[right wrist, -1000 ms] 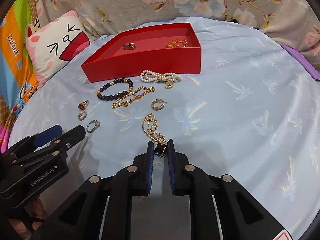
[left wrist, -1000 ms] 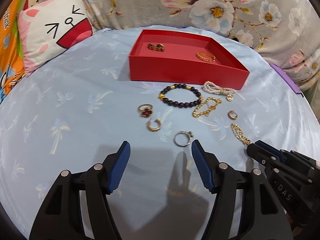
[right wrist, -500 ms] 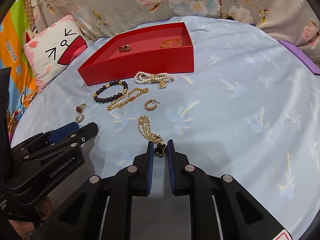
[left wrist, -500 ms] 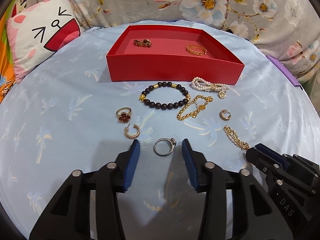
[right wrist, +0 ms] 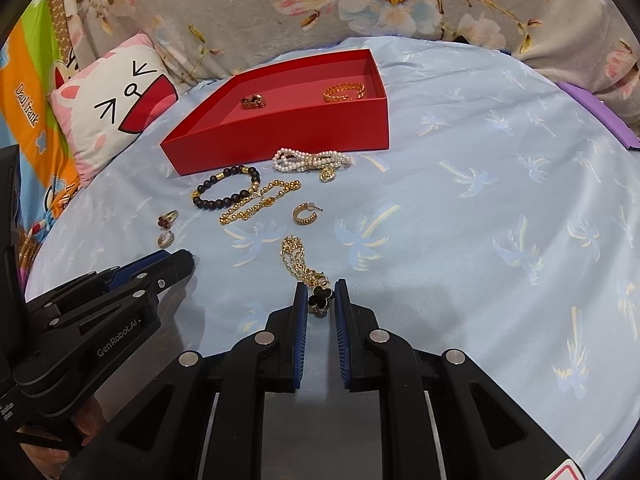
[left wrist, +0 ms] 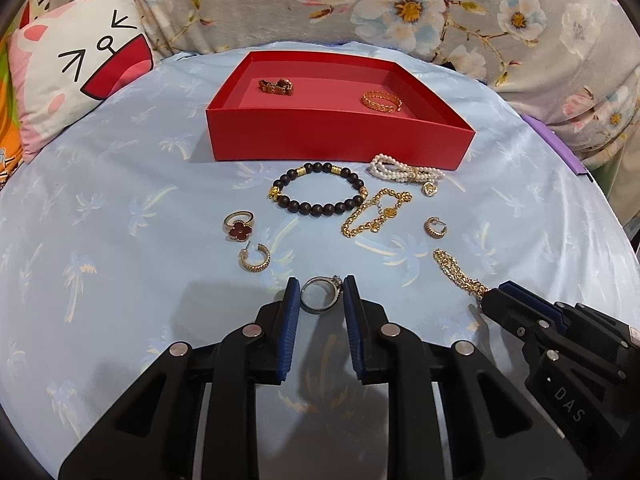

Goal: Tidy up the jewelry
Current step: 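Grasp the silver ring with the left tool while the right tool grasps the black-clover gold chain, then carry the ring with the left tool while the right tool carries the chain into the box, releasing both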

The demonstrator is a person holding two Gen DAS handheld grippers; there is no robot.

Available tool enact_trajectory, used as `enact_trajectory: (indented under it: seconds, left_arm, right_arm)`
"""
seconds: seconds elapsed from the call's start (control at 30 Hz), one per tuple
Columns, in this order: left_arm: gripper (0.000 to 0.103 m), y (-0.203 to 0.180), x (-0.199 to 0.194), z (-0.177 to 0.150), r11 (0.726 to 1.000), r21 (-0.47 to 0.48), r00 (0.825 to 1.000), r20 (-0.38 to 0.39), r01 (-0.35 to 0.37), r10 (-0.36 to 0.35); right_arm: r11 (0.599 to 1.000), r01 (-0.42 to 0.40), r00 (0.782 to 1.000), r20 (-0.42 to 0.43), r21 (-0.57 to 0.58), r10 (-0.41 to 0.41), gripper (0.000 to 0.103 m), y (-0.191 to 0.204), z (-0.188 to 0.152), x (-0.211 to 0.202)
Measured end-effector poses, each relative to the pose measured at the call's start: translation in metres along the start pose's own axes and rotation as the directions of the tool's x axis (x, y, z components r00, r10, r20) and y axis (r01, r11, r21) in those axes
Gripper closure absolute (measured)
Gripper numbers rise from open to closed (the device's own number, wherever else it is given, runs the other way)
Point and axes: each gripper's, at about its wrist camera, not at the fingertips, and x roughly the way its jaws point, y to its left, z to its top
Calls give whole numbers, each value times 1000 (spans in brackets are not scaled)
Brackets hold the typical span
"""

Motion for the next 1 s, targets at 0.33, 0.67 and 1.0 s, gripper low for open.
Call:
enact_trajectory:
  seconds: [0.33,0.67,1.0]
  left_arm:
    - [82,9,-27,11,999,-33,999,35,20,-19]
    - [82,21,-54,54,1000,-11,994,106,20,-19]
    - [82,18,-53,146,997,64,970,243,-44,27]
  right_arm:
    - [999,-35,998,56,10,34,90,-1,16,-28]
    - [998,-56,986,157,-31,60,90,4,66,-64]
    - [992,-78,960,262,-97,101,90,20,172,-63]
